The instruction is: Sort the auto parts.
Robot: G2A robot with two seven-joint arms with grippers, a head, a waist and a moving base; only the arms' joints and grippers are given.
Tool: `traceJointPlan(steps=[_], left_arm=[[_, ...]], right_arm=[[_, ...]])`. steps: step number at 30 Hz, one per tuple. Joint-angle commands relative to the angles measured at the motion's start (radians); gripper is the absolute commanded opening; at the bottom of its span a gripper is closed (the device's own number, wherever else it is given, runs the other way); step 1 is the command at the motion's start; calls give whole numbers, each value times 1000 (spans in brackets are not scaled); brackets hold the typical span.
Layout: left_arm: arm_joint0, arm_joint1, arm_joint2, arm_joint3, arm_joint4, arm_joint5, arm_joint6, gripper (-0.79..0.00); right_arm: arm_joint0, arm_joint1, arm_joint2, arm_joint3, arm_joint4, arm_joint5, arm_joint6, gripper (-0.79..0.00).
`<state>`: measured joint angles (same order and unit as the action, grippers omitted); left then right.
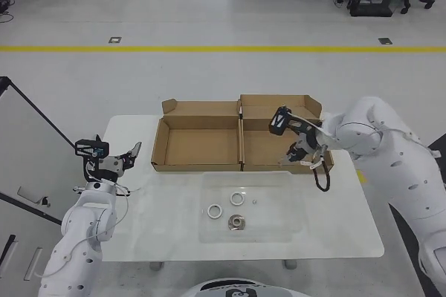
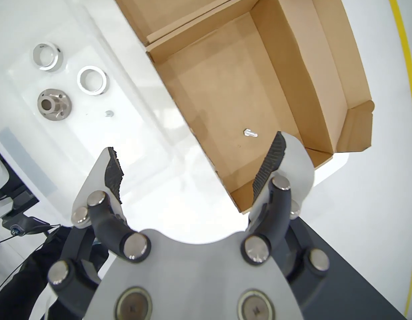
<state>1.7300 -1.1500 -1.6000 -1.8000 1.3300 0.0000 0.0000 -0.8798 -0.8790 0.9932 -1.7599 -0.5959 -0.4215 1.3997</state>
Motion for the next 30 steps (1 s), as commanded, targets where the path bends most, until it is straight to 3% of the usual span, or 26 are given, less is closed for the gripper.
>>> traceJointPlan(steps=[1,8,18,30], left_arm=[[0,0,0,0,0,0,0,0],[0,0,0,0,0,0,0,0],[0,0,0,0,0,0,0,0],[0,0,0,0,0,0,0,0]], right_arm=[[-27,12,4,-64,4,17,15,0],[-15,51,-45,-187,66,47,46,0],[126,90,-211,-249,139,106,105,0],[202,59,-376,-228,170,140,126,0]])
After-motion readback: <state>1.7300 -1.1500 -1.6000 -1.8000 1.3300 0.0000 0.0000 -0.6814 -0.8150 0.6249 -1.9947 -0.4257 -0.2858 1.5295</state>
